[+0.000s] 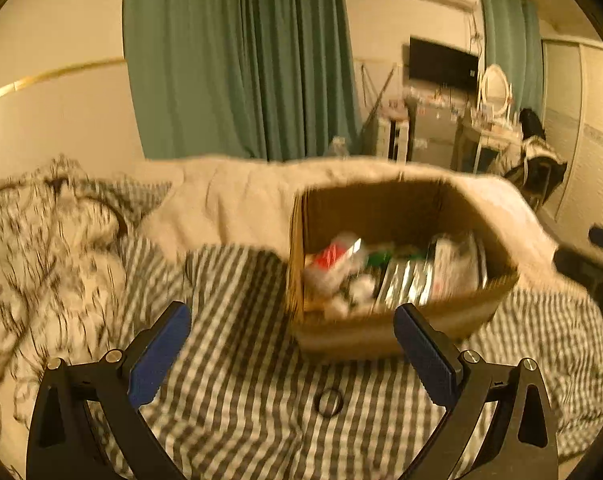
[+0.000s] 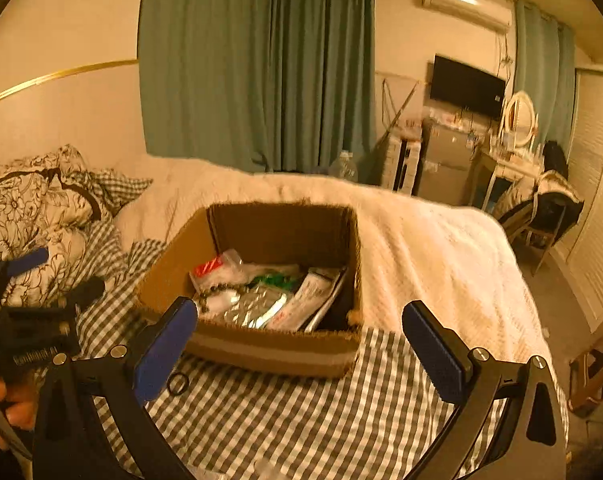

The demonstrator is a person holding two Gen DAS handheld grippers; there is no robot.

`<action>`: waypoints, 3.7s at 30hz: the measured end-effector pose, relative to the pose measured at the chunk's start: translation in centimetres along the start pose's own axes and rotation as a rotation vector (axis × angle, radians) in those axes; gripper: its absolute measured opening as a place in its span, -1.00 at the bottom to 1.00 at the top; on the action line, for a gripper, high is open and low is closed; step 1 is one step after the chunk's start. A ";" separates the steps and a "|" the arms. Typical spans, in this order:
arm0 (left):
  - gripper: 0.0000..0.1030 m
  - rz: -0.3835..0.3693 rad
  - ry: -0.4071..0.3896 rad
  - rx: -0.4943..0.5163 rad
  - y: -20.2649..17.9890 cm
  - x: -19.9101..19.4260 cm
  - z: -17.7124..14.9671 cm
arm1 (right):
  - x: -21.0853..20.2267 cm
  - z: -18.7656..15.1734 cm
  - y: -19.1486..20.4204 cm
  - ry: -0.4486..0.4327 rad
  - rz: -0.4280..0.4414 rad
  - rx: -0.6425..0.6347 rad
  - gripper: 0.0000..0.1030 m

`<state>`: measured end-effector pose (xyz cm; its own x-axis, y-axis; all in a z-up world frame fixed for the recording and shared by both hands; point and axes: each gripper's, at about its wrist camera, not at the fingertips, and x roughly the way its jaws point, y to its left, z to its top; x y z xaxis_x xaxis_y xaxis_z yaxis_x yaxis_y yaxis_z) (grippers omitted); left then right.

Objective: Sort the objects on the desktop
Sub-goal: 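Move both grippers back toward the black hair tie and clear plastic strip, then grasp the black hair tie with the left gripper while the right gripper grasps the clear strip, then lift and carry the hair tie and clear strip over the box with both grippers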

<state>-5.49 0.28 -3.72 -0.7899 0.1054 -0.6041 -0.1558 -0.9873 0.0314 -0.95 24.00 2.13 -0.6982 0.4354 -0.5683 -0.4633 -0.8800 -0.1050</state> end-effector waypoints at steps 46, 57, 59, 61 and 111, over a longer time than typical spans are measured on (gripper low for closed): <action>0.64 -0.003 0.456 0.061 -2.6 16.6 -11.9 | 15.3 -18.7 2.2 0.854 0.180 -0.341 0.44; -0.75 -0.025 0.426 0.065 -2.6 14.5 -11.0 | 14.4 -16.8 2.9 0.810 0.151 -0.344 -0.13; -0.85 -0.034 0.412 0.067 -2.7 14.0 -10.5 | 14.1 -15.8 2.4 0.772 0.116 -0.321 -0.52; -0.88 -0.039 0.389 0.080 -3.1 13.3 -9.9 | 13.9 -15.2 2.1 0.752 0.114 -0.299 -0.53; -0.90 -0.205 -0.113 0.022 -1.7 -3.4 1.3 | 0.5 0.1 0.8 -0.044 0.176 0.057 -0.53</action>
<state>-3.32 1.79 -0.65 -0.8016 0.3174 -0.5066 -0.3317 -0.9412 -0.0647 -1.70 23.52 1.85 -0.7937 0.2848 -0.5375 -0.3611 -0.9317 0.0395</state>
